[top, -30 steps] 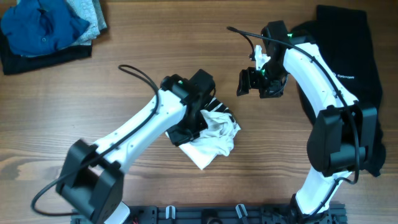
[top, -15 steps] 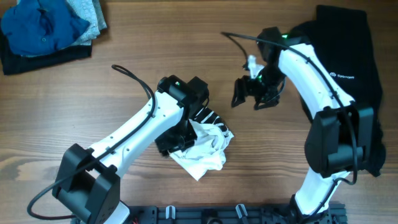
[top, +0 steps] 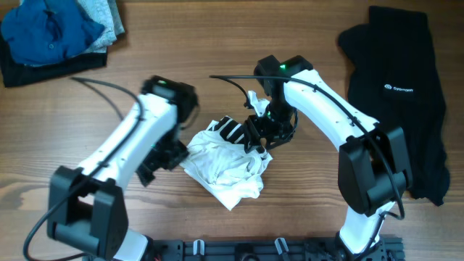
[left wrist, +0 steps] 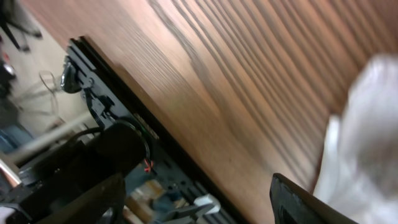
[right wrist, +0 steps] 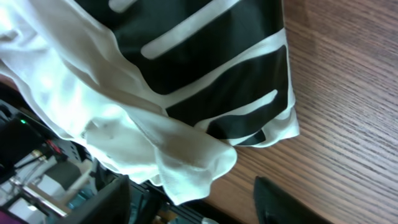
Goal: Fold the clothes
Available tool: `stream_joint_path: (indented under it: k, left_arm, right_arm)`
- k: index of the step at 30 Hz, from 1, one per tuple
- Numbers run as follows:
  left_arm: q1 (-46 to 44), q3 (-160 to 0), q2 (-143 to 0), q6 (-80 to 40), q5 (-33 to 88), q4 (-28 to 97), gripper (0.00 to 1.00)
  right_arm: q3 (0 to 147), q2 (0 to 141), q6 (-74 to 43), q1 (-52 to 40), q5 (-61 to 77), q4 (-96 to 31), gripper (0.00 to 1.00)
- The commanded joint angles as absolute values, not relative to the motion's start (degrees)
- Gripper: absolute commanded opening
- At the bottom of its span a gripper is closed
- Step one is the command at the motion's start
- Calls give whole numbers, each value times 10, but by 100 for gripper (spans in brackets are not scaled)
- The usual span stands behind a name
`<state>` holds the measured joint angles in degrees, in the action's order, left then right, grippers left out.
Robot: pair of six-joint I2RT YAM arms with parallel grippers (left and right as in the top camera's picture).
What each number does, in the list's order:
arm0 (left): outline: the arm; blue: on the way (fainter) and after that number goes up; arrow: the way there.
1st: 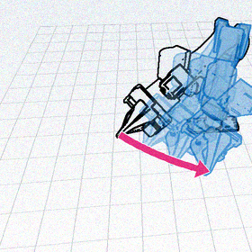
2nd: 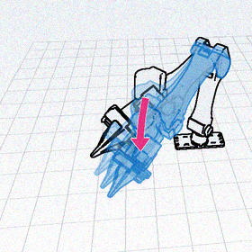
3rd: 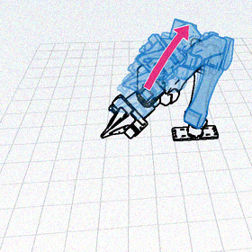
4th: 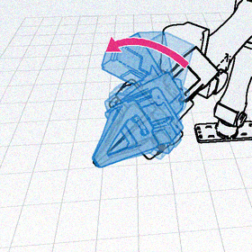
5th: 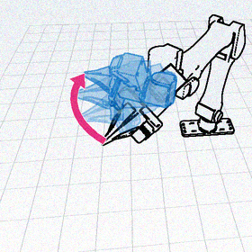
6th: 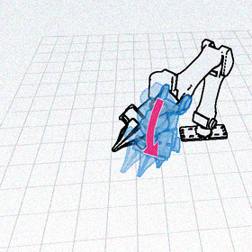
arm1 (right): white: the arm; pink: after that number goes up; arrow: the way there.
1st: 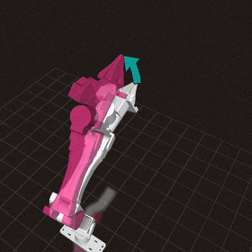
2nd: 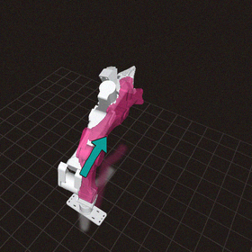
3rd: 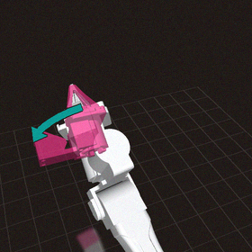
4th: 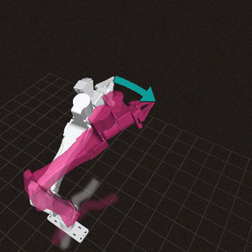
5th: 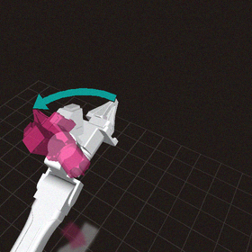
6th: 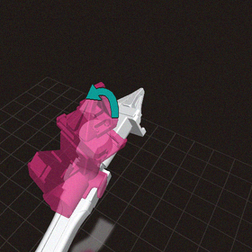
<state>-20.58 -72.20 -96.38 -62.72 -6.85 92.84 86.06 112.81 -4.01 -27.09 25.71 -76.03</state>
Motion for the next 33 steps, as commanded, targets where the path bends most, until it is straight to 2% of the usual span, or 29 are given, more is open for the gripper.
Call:
stream_joint_path:
  k: [1, 3, 8, 9, 11, 14, 18, 24, 26, 28, 29, 30, 31, 33]
  left_arm:
    - [-139, -719, -947, -648, -108, 923, 76]
    - [-110, -719, -947, -643, -115, 912, 77]
    - [-64, -719, -947, -617, -115, 883, 79]
    - [-55, -719, -947, -617, -115, 879, 79]
    - [-42, -719, -947, -616, -115, 874, 81]
    - [-23, -719, -947, -586, -117, 860, 82]
    - [9, -719, -947, -587, -121, 847, 82]
    - [53, -719, -947, -557, -120, 820, 81]
    - [59, -719, -947, -557, -120, 816, 82]
    - [61, -719, -948, -557, -120, 813, 83]
    - [61, -719, -948, -557, -120, 812, 84]
    - [61, -719, -948, -557, -120, 812, 84]
    - [61, -719, -948, -557, -120, 812, 84]
    - [61, -719, -948, -556, -121, 812, 85]
  right_arm:
    - [841, 1117, -31, -286, 265, -761, 49]
    - [831, 1117, -31, -299, 273, -758, 46]
    - [819, 1117, -47, -330, 272, -737, 46]
    - [819, 1117, -47, -336, 272, -729, 43]
    - [819, 1117, -56, -343, 272, -722, 34]
    - [819, 1117, -76, -346, 270, -717, 6]
    - [823, 1116, -77, -347, 274, -723, 4]
    - [823, 1115, -57, -354, 392, -711, 4]
    - [823, 1115, -65, -367, 395, -693, 11]
    - [822, 1115, -77, -388, 395, -673, 42]
    - [822, 1115, -79, -399, 394, -666, 66]
    - [822, 1115, -79, -408, 394, -662, 79]
    - [822, 1115, -83, -417, 390, -658, 84]
    - [823, 1115, -98, -422, 377, -659, 85]
